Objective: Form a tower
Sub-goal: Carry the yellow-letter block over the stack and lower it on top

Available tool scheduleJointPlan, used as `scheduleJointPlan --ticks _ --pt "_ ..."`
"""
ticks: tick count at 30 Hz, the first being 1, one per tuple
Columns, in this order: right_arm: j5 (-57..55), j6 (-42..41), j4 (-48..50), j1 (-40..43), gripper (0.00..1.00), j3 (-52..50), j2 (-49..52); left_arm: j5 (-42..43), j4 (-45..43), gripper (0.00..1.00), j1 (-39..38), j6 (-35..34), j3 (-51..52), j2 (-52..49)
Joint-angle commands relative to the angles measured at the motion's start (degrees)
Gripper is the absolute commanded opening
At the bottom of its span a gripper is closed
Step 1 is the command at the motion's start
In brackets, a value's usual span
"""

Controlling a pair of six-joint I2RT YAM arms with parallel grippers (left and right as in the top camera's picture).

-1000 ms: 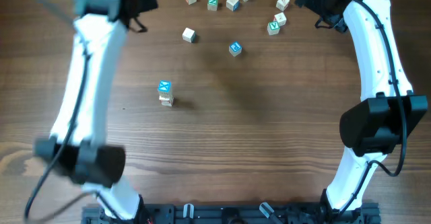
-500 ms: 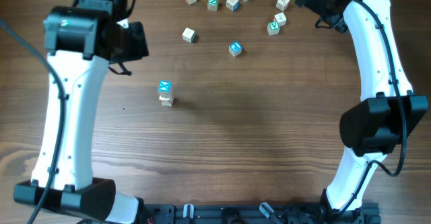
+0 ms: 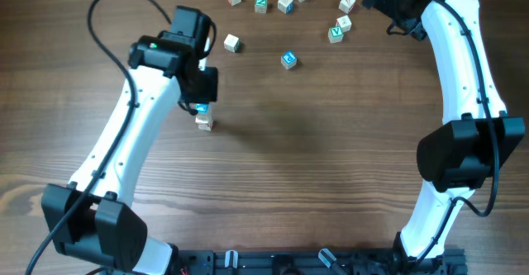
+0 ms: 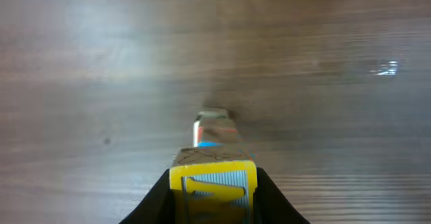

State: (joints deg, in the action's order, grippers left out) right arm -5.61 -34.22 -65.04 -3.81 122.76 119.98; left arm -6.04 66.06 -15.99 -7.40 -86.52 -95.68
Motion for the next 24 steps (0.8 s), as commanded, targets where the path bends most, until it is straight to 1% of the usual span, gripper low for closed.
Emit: scheduleJointPlan --ticks 1,5,7,14,17,19,24 --pt "-0.42 -0.35 0.17 0.13 0.99 0.5 -1.16 0.7 -1.29 0.22 -1.57 4.52 0.33 0.11" --pt "-0.42 -0.35 0.17 0.13 1.0 0.5 -1.16 1.42 -0.83 0.21 -1.49 5.92 0.44 0.11" --pt "-0.42 -0.35 0.17 0.13 1.0 0.5 -1.16 3.54 0.42 0.21 -1.49 8.79 0.74 0.11" --pt "-0.42 -0.35 0.17 0.13 1.0 0.5 -1.16 3.69 1.64 0.21 -1.09 10.03 4.24 0.13" --pt "-0.42 -0.35 0.17 0.13 1.0 0.5 -1.16 4.02 0.5 0.21 -1.01 10.6 4.83 0.13" --pt "-0.42 -0.35 0.17 0.13 1.0 0.5 -1.16 5.42 -0.66 0.22 -0.96 13.46 4.83 0.13" --pt "-0.42 -0.35 0.17 0.13 1.0 0.5 -1.16 5.38 -1.77 0.22 0.44 15.96 4.83 0.13"
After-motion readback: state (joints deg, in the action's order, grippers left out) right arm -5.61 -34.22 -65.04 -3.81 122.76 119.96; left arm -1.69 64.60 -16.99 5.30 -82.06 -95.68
